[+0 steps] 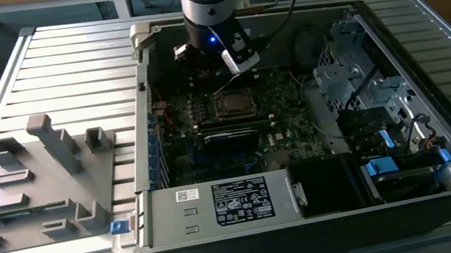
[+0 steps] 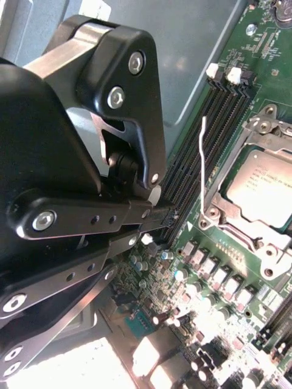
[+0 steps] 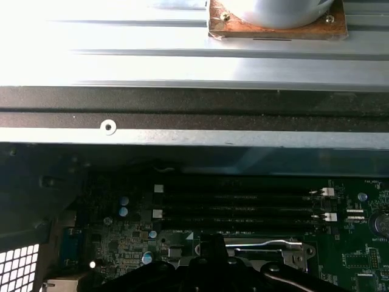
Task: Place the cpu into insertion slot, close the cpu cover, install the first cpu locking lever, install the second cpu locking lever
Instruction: 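Install the first cpu locking lever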
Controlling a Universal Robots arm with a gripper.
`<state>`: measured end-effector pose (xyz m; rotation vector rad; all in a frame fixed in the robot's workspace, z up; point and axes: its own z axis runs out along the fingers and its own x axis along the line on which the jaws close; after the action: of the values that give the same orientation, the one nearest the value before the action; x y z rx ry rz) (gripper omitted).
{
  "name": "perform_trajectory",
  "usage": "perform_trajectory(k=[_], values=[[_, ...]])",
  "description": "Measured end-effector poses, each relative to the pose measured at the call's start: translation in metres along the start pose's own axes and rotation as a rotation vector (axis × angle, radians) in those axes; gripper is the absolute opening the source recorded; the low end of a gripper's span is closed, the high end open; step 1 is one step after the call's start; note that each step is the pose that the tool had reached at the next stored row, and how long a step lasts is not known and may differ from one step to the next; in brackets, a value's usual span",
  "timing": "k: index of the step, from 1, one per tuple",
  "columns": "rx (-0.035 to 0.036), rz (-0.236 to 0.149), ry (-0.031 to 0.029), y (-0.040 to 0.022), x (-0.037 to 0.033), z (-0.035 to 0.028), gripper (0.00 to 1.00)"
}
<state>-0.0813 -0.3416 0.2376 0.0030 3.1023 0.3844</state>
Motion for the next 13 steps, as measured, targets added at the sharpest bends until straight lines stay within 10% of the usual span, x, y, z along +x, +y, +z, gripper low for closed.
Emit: perform_trajectory(k=[13], values=[[0.0084,0.000,-0.0001,-0.0001,-0.0034,0.0002,0.11]])
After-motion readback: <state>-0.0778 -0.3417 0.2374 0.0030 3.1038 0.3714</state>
